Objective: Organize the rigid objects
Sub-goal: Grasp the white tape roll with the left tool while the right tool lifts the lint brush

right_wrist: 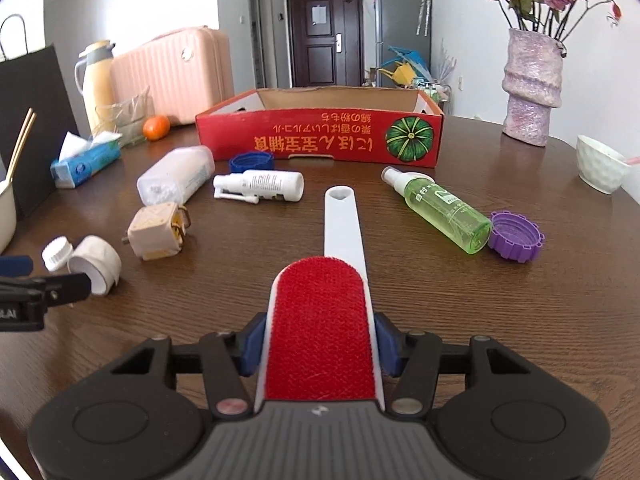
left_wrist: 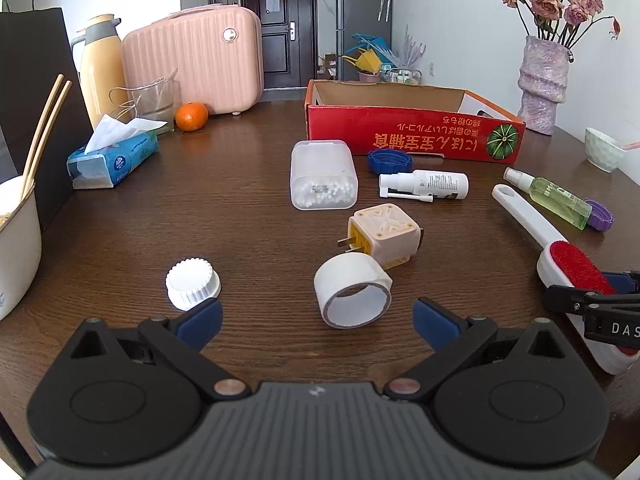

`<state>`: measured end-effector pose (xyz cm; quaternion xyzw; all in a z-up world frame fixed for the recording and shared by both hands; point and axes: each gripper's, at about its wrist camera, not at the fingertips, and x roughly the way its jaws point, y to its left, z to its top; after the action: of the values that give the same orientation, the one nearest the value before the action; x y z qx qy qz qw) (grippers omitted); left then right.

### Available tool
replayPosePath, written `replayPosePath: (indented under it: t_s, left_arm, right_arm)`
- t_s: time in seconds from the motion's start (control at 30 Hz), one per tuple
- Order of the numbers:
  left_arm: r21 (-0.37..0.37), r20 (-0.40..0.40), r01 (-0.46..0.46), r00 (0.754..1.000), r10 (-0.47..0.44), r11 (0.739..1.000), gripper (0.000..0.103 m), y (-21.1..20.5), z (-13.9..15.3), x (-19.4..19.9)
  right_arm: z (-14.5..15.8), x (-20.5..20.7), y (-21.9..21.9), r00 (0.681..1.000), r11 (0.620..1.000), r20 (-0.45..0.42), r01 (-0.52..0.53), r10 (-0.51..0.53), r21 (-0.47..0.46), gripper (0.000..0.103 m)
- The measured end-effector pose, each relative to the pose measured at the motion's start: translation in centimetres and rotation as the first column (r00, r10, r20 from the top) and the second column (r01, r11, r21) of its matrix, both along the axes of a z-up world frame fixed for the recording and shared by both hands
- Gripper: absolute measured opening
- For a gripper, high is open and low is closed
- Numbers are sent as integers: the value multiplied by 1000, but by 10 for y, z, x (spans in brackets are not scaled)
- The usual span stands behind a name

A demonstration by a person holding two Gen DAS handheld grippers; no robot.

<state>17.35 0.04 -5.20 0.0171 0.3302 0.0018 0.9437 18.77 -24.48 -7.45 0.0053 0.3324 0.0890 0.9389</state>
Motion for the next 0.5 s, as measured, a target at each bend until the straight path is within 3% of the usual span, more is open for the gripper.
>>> replayPosePath:
  t_s: [0.5]
  left_arm:
    - [14, -16, -22, 1000, 22, 1000, 102, -13, -6, 28]
  right_arm:
    - [9, -4, 2, 999, 1000, 43, 6, -6, 22, 55]
